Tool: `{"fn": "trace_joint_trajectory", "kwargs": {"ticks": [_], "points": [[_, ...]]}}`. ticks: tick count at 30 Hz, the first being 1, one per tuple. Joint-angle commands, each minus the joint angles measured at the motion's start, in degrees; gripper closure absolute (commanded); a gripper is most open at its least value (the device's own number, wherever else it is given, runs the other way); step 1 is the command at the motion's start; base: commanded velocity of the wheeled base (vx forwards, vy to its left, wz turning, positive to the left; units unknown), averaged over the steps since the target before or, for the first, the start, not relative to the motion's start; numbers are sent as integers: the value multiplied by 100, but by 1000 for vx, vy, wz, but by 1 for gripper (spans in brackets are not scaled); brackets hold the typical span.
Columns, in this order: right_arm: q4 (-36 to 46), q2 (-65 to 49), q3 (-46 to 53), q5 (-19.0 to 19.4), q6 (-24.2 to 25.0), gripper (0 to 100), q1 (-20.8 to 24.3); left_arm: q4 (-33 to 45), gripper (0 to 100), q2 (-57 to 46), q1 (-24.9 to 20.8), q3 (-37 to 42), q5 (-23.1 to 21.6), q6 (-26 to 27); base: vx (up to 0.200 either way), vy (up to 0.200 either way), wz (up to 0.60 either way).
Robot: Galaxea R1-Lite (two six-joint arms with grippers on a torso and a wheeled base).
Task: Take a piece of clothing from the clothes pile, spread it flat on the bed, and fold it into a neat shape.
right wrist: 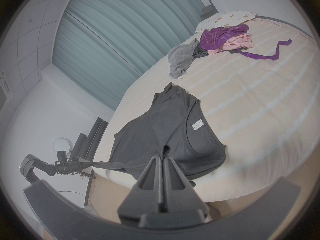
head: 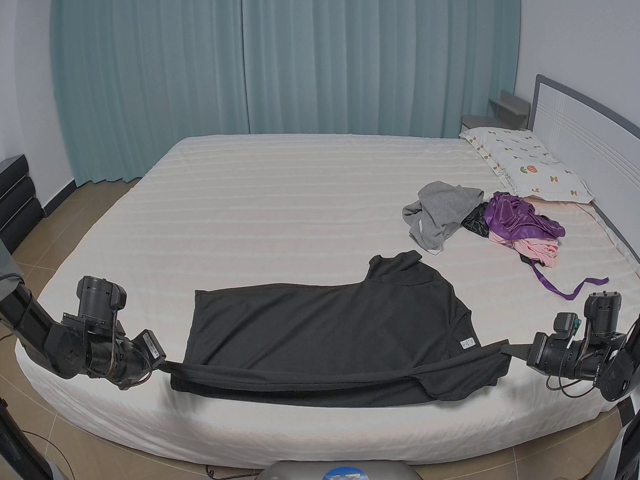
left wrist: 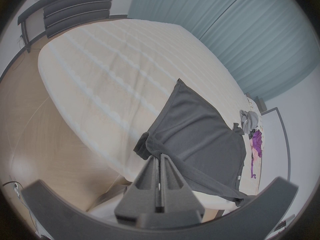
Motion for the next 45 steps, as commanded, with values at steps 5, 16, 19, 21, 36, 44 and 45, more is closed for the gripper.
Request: {"fn": "trace_joint_trajectory", "kwargs": {"ticks": [5,16,19,21,36,44,45], "points": [[0,-107,232,25,-8,100,-27,5,100,-230,3,263,-248,-3,0,0,0],[0,16,65,16,-8,100,-185,-21,100,-178,12,193,-274,-20,0,0,0],[9,174,-182,-28,1,100,-168,5,100,-11,12,-80,-274,-38,0,0,0],[17,333,-331,-46,1,100,-142,-12,100,183,12,-247,-265,-47,0,0,0],[202,1422,-1623,-151,1,100,-98,14,100,974,12,-1407,-239,-214,0,0,0],[756,1704,-2273,-204,1,100,-27,216,100,1202,12,-1653,-195,-205,0,0,0],[800,1730,-2352,-213,1,100,-10,207,100,1255,12,-1662,-204,-205,0,0,0]]}}
